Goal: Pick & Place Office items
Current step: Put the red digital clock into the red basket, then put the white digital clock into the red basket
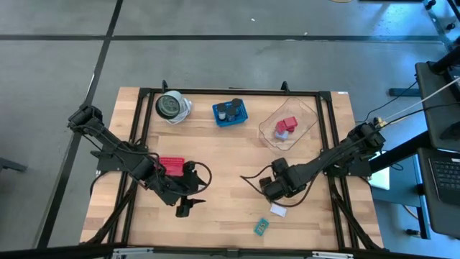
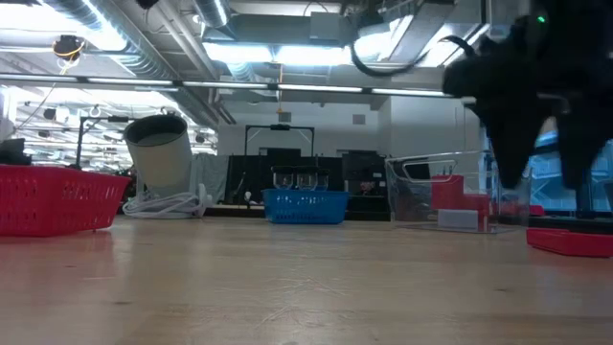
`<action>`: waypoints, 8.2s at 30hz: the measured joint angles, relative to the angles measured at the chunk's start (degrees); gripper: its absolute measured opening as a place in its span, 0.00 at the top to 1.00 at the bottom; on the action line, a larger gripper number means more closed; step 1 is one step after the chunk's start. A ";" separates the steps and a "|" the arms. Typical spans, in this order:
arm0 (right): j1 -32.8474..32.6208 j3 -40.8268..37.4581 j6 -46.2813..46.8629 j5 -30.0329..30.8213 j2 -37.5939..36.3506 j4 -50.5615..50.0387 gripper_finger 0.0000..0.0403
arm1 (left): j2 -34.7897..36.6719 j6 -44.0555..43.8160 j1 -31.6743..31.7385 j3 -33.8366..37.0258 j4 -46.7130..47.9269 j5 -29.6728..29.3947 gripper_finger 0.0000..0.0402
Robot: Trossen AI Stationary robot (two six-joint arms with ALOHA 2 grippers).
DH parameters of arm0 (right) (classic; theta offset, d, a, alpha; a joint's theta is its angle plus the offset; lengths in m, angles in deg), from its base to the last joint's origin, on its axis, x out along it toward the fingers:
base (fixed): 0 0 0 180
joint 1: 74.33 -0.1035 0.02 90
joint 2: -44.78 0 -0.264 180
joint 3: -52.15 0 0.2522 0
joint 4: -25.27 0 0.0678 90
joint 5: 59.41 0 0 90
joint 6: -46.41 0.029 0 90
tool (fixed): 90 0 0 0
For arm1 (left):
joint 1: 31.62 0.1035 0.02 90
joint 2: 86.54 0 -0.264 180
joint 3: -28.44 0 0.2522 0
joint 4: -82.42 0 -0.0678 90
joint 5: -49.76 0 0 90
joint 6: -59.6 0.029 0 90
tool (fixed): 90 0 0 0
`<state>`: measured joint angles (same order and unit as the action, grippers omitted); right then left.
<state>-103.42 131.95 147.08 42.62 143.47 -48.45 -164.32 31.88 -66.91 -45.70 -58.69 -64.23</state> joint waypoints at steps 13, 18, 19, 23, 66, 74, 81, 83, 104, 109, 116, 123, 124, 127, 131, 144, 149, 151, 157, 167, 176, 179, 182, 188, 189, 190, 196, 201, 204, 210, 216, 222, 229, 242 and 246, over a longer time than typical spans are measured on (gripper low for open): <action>-1.79 -7.14 17.57 1.54 0.93 8.86 0.12 | 0.00 0.89 0.00 0.00 3.80 5.98 0.34; -1.79 -8.63 20.30 -2.11 3.14 9.72 0.16 | 0.00 1.01 0.00 0.00 3.82 7.14 0.34; -1.79 -8.69 20.44 -2.59 3.67 10.16 0.17 | 0.00 1.01 0.00 0.00 3.81 7.27 0.34; -1.89 -8.65 20.38 -2.65 4.36 11.33 0.22 | 0.00 1.02 0.00 0.00 3.82 7.43 0.34; -2.28 21.78 -43.07 -2.12 2.84 28.29 0.56 | 0.00 60.26 0.02 0.00 -12.72 2.47 0.34; -0.61 23.44 -51.60 -3.93 2.83 31.69 0.60 | 0.00 67.27 0.02 -0.02 -24.29 2.53 0.34; 0.44 23.44 -59.54 -6.83 2.84 36.94 0.57 | 0.00 66.74 0.28 -0.02 -24.56 5.14 0.34; 0.97 23.44 -60.64 -7.97 2.84 38.94 0.58 | 0.00 67.23 0.28 -0.02 -24.55 5.14 0.34; 3.92 23.42 -65.31 -11.01 2.84 41.57 0.58 | 0.00 66.63 2.88 -0.02 -24.69 4.59 0.62; 4.05 23.42 -65.68 -11.55 2.78 41.53 0.59 | 0.00 66.71 3.23 -0.02 -24.45 5.13 0.73; 4.21 23.40 -66.66 -12.11 2.78 41.48 0.59 | 0.00 67.97 3.13 -0.02 -23.56 6.38 0.81; 5.30 23.40 -65.06 -12.45 2.77 41.55 0.54 | 0.00 67.21 3.13 -0.01 -23.39 6.01 0.81; 5.56 23.40 -64.86 -12.70 2.78 41.91 0.51 | -0.03 67.03 3.18 -0.01 -23.71 5.65 0.81; 6.23 23.40 -64.37 -13.99 2.78 41.74 0.42 | -0.04 66.90 3.30 0.00 -23.69 4.74 0.81; 6.76 23.40 -62.55 -15.13 2.35 41.39 0.31 | -0.04 66.19 3.17 -0.01 -23.68 3.46 0.81; 6.01 23.42 -62.26 -10.21 -5.49 27.70 0.23 | -0.04 38.64 3.35 -0.02 -3.10 -1.84 0.81; 4.22 23.40 -57.23 -6.17 -5.95 17.81 0.24 | -0.04 9.46 3.49 -0.02 17.62 -2.11 0.81; 3.52 23.40 -54.64 -5.54 -5.95 14.39 0.24 | -0.03 0.54 3.21 -0.02 24.72 -2.10 0.81; 0.85 23.40 -47.21 -1.80 -5.73 8.81 0.24 | -0.02 -17.79 1.94 -0.02 39.95 0.53 0.81; -3.55 23.40 -41.04 2.56 -5.73 8.50 0.24 | 0.00 -33.50 -1.28 -0.02 50.49 5.83 0.81; -5.54 23.40 -40.46 6.30 -5.70 8.52 0.24 | 0.07 -38.25 -2.29 1.35 52.88 7.24 0.81; -5.77 23.40 -40.45 6.60 -5.70 8.52 0.24 | 0.07 -40.31 -2.29 4.90 52.24 9.82 0.81; -5.90 23.40 -40.92 6.60 -5.70 8.52 0.24 | 0.04 -41.44 -2.29 8.57 50.92 10.56 0.81; -5.79 23.40 -41.30 7.54 -5.70 8.52 0.24 | 0.04 -39.87 -0.94 13.80 45.93 12.59 0.81; -5.79 23.40 -41.32 7.93 -5.70 8.52 0.24 | 0.04 -39.19 -0.60 14.71 44.61 13.15 0.81; -5.79 23.40 -41.34 8.10 -5.70 8.52 0.24 | 0.04 -38.26 -0.31 15.45 43.41 13.46 0.81; -5.79 23.40 -41.32 8.11 -5.70 8.54 0.24 | 0.04 -35.95 0.96 17.46 40.50 12.32 0.81; -5.77 23.40 -41.35 8.11 -5.68 8.52 0.24 | 0.04 -35.04 0.96 17.46 40.38 11.56 0.79; -5.76 23.40 -41.35 8.11 -5.68 8.52 0.24 | 0.04 -34.94 0.96 17.46 40.31 11.57 0.75; -5.79 23.40 -41.50 8.09 -5.68 8.52 0.24 | 0.04 -34.97 0.96 17.46 40.37 11.81 0.68; -5.79 23.40 -41.28 8.08 -5.67 8.52 0.24 | 0.02 -34.56 0.96 17.32 40.39 13.84 0.61; -5.76 23.40 -41.26 8.03 -5.66 8.52 0.24 | 0.00 -32.55 0.96 14.61 40.68 15.01 0.56; -5.76 23.40 -39.65 5.37 -5.66 8.52 0.24 | 0.00 -31.94 0.96 10.12 45.05 13.66 0.52; -12.33 23.43 -29.17 -6.06 1.22 0.84 0.24 | 0.00 -32.76 -0.35 0.77 41.92 9.01 0.52; -13.88 23.40 -31.00 -6.96 5.86 -2.80 0.24 | 0.00 -26.62 -0.40 -3.06 38.48 7.21 0.53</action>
<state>-117.29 155.34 116.08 35.66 149.33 -51.25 -164.32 5.27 -67.31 -48.76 -20.21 -57.02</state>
